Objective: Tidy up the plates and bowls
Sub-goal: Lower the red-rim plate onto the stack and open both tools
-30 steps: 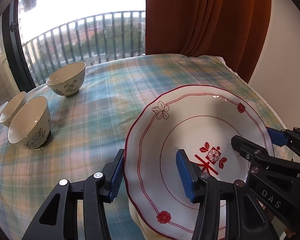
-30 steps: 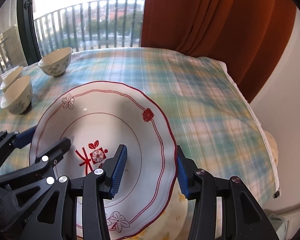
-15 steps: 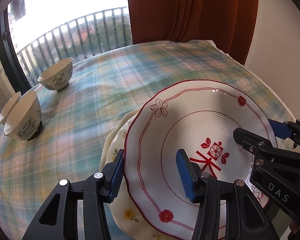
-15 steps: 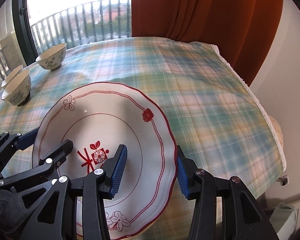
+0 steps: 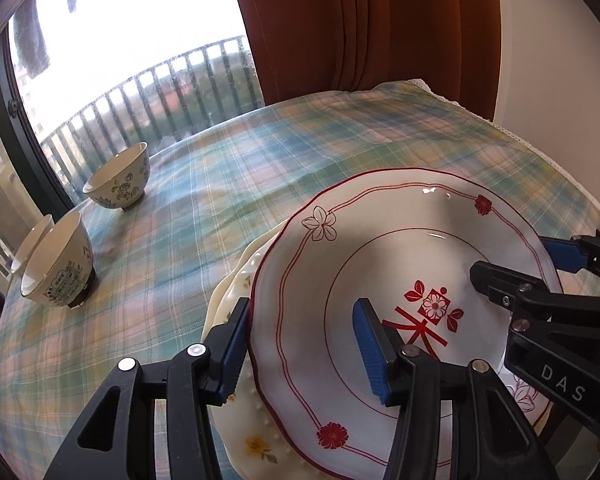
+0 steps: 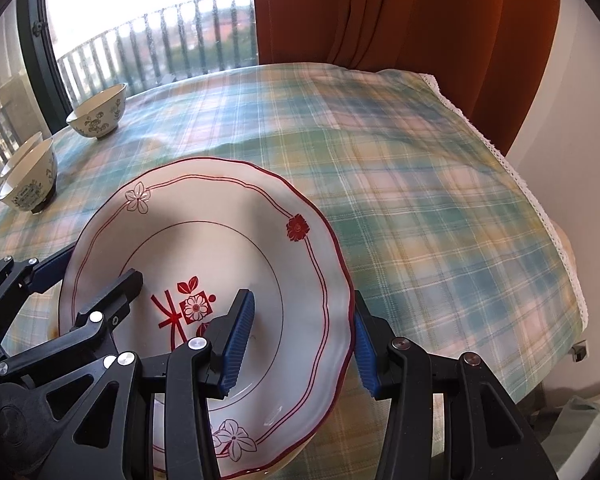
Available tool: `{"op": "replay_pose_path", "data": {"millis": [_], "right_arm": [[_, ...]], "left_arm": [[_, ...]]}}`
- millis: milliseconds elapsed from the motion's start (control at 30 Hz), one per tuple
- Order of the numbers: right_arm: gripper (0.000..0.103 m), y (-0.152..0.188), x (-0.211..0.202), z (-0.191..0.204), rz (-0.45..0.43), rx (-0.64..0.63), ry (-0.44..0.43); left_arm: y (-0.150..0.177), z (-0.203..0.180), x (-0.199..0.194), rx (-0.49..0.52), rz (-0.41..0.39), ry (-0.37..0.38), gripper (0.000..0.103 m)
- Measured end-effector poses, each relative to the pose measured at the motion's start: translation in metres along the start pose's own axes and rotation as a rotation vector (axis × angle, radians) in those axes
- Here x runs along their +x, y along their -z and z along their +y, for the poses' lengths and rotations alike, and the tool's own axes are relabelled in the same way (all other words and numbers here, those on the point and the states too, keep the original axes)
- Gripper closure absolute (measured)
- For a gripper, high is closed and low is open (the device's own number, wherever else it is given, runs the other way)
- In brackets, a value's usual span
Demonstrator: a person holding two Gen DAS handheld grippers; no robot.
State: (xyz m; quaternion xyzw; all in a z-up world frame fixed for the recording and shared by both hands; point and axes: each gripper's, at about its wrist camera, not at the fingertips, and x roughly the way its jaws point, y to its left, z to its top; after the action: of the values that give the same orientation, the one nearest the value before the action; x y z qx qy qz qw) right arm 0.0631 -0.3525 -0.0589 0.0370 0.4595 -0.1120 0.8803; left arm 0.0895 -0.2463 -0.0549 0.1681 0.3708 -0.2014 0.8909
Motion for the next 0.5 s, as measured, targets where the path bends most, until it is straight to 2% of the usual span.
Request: {"op": "replay_pose_path", "data": {"millis": [133,267,367,500], "right_arm": [[0.053,-0.001,-0.001,-0.003,-0.016,0.003,-0.018],[0.054,-0.006,-0.011,-0.013,-0.093,0.066,-0.033],[0.077,-0.010,-0.015,-0.011,-0.127,0.034,-0.009],[0.079,-0.010,-0.009,-0.004,-0.111,-0.013,0.002]], "left_arm": [[0.001,0.000,0.000,0.005,-0.006,-0.002,0.052],[0.001,-0.001,0.000,0.006,-0.005,-0.004,0.051],[0.001,-0.002,0.000,0.001,-0.006,-0.003,0.051],[-0.002,0.002,0.000,-0.015,0.008,0.018,0.043]]}}
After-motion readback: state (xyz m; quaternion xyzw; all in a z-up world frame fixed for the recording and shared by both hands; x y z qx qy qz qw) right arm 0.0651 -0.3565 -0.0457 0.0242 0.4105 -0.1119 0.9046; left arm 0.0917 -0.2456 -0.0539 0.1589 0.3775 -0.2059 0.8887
